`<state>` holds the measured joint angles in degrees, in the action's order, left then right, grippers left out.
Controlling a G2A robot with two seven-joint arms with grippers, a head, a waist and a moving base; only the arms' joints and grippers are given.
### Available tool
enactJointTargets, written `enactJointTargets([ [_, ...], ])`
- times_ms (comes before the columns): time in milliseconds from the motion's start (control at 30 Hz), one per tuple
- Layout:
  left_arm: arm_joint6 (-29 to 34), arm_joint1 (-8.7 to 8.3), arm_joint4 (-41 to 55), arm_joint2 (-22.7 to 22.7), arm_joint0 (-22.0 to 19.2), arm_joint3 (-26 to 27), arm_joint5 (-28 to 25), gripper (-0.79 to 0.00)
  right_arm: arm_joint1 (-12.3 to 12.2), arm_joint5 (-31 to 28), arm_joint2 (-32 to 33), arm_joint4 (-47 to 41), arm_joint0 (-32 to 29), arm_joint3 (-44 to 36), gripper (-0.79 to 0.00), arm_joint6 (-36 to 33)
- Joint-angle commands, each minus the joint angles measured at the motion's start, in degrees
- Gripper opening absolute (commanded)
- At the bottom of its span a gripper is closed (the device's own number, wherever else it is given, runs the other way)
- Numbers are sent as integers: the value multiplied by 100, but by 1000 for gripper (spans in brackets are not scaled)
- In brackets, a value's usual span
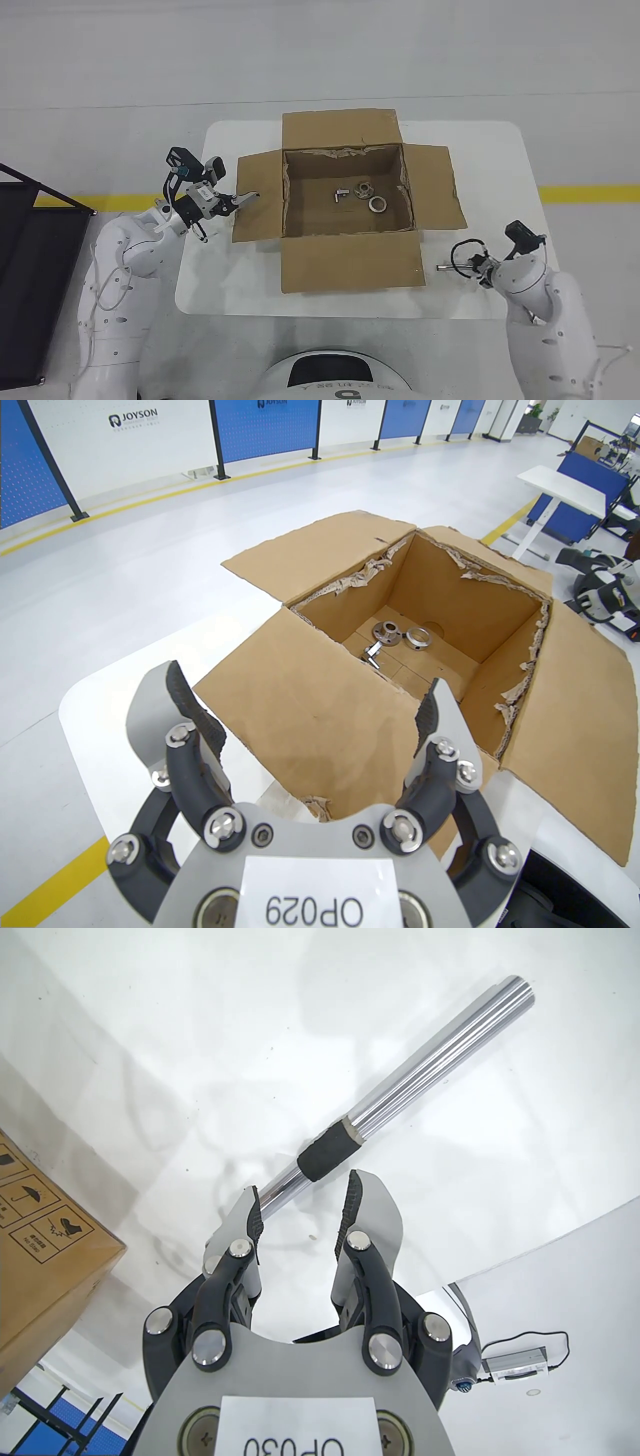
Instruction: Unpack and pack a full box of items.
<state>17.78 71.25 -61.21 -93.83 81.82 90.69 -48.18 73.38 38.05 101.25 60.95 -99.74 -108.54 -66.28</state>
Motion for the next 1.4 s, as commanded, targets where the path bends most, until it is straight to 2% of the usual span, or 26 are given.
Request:
enactJointTargets([
  [0,0,0,0,0,0,0,0,0,0,11,-28,47,18,36,-443,16],
  [267,0,0,0,0,0,0,0,0,25,78,-265,209,232,350,-468,83],
  [633,0,0,0,0,0,0,0,0,55,158,-124,251,405,679,-502,163],
  [800,0,0,0,0,0,0,0,0,69,132,-130,262,535,855,-542,137],
  [867,0,0,0,0,0,0,0,0,73,90,-162,314,614,988,-576,95],
  [900,0,0,0,0,0,0,0,0,76,75,-173,350,651,1046,-625,80],
  [967,0,0,0,0,0,0,0,0,78,59,-191,491,704,1145,-785,63],
  [1000,0,0,0,0,0,0,0,0,83,45,-185,507,733,1164,-785,49],
  [1133,0,0,0,0,0,0,0,0,98,23,-39,547,678,817,-785,27],
  [1367,0,0,0,0,0,0,0,0,130,-77,306,129,239,-575,-785,24],
])
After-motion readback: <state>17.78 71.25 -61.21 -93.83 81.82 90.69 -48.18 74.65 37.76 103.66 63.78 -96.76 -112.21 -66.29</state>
